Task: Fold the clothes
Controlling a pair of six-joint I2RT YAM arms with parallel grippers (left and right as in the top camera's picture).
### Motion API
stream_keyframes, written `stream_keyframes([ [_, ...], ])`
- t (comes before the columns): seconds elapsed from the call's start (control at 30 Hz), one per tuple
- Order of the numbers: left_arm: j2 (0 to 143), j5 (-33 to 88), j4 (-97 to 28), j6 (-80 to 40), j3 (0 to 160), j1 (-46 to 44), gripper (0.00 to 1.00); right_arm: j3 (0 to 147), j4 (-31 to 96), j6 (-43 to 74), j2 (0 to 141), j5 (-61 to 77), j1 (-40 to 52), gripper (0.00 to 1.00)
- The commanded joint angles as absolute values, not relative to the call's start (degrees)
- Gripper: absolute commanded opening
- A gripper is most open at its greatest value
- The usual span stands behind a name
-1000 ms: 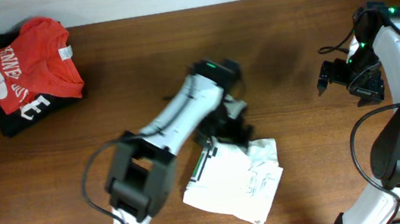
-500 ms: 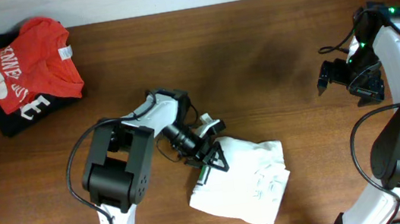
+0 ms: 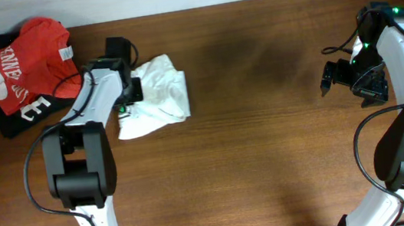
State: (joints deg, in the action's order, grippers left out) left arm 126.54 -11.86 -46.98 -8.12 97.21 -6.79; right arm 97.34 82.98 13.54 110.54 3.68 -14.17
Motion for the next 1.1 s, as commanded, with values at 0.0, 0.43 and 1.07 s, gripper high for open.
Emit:
stream_keyframes([
  [0.0,127.17,-18.9,-47.33,-3.57,104.25,-3.55,0.01,98.04,83.13,13.76,109.97,2.96,-14.28,0.99],
  [0.43,127.17,-16.08,-48.45,-16.56,126.17,13.17,0.01,98.04,83.13,13.76,109.97,2.96,-14.28,0.99],
  [1.07,128.11,-2.9,-43.4,-18.92,128.68,23.68,0.9,98.04,83.13,13.74,109.97,2.96,-14.28,0.99],
])
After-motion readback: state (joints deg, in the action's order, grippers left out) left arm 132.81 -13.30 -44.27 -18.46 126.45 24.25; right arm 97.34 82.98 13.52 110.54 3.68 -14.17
